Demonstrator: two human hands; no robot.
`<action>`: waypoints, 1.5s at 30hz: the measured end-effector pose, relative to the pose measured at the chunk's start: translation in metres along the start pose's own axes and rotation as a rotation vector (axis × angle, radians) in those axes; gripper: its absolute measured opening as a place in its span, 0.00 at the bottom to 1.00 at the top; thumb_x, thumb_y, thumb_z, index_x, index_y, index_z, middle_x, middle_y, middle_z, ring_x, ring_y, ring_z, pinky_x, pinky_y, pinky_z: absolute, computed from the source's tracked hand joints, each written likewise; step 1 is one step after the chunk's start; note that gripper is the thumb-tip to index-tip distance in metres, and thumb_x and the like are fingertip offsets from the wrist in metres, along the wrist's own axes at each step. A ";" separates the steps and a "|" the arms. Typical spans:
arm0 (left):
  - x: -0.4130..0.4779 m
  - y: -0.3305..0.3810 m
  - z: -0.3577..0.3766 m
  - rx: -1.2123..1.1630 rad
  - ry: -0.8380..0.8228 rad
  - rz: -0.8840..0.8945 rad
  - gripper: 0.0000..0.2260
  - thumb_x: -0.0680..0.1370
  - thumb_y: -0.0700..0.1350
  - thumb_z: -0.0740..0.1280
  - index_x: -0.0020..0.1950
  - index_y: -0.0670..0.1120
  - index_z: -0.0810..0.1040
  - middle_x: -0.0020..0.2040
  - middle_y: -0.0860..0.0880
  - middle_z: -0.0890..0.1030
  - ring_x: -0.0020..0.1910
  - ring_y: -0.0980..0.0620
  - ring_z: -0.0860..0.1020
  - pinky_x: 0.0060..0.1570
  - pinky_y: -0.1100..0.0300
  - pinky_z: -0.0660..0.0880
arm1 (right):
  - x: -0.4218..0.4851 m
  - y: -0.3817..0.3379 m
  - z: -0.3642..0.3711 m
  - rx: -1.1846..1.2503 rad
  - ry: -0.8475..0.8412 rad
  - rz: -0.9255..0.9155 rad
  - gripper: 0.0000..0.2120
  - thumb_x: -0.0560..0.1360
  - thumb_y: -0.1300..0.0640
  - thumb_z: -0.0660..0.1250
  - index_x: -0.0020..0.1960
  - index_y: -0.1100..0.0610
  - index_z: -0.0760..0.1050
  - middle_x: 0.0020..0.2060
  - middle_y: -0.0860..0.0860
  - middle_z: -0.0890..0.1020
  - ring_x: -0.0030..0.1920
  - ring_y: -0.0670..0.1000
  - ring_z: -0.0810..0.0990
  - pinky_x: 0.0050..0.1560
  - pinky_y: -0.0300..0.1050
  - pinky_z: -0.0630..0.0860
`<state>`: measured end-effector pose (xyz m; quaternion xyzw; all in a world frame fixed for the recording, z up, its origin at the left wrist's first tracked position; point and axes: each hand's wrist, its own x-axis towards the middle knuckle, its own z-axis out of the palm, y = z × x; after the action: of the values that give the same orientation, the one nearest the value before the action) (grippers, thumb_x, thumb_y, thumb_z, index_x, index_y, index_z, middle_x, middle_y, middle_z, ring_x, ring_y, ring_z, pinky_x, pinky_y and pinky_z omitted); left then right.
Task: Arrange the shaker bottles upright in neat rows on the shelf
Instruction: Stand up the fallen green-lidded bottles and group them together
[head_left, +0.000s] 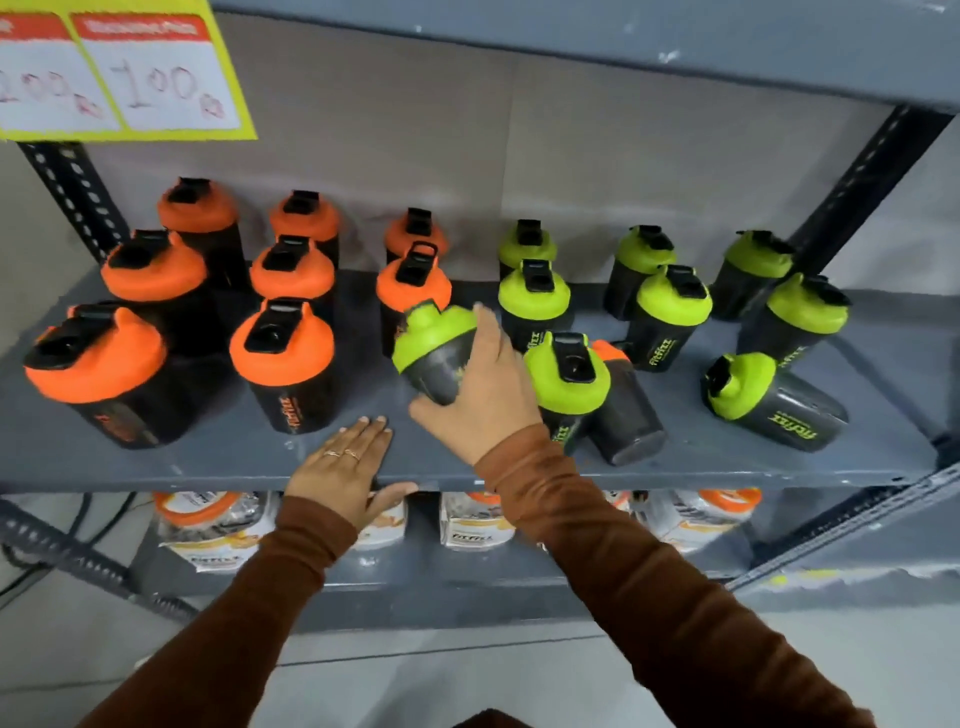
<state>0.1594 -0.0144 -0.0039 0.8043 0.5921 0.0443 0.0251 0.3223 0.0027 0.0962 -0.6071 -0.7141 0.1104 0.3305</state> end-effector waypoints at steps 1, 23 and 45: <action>0.000 0.003 0.000 0.006 0.001 -0.014 0.41 0.75 0.66 0.40 0.56 0.35 0.76 0.55 0.36 0.80 0.53 0.38 0.79 0.50 0.41 0.76 | -0.002 0.000 -0.013 0.100 0.067 -0.015 0.50 0.60 0.50 0.75 0.73 0.58 0.50 0.69 0.60 0.66 0.65 0.62 0.68 0.64 0.51 0.67; 0.006 0.022 -0.003 0.043 -0.047 -0.110 0.42 0.74 0.68 0.41 0.53 0.35 0.78 0.52 0.35 0.81 0.47 0.36 0.81 0.44 0.40 0.77 | -0.008 0.196 -0.092 0.574 0.593 0.444 0.46 0.59 0.70 0.77 0.69 0.63 0.53 0.67 0.62 0.68 0.65 0.54 0.69 0.55 0.26 0.62; 0.005 0.024 -0.001 0.037 0.009 -0.131 0.47 0.69 0.73 0.38 0.61 0.36 0.73 0.60 0.35 0.76 0.58 0.36 0.75 0.58 0.41 0.71 | -0.055 0.149 -0.060 -0.310 -0.001 0.233 0.37 0.69 0.55 0.70 0.72 0.59 0.54 0.72 0.58 0.60 0.68 0.61 0.62 0.66 0.55 0.66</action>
<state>0.1836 -0.0164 -0.0002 0.7638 0.6445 0.0354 0.0105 0.4793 -0.0278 0.0393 -0.7292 -0.6477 0.0372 0.2176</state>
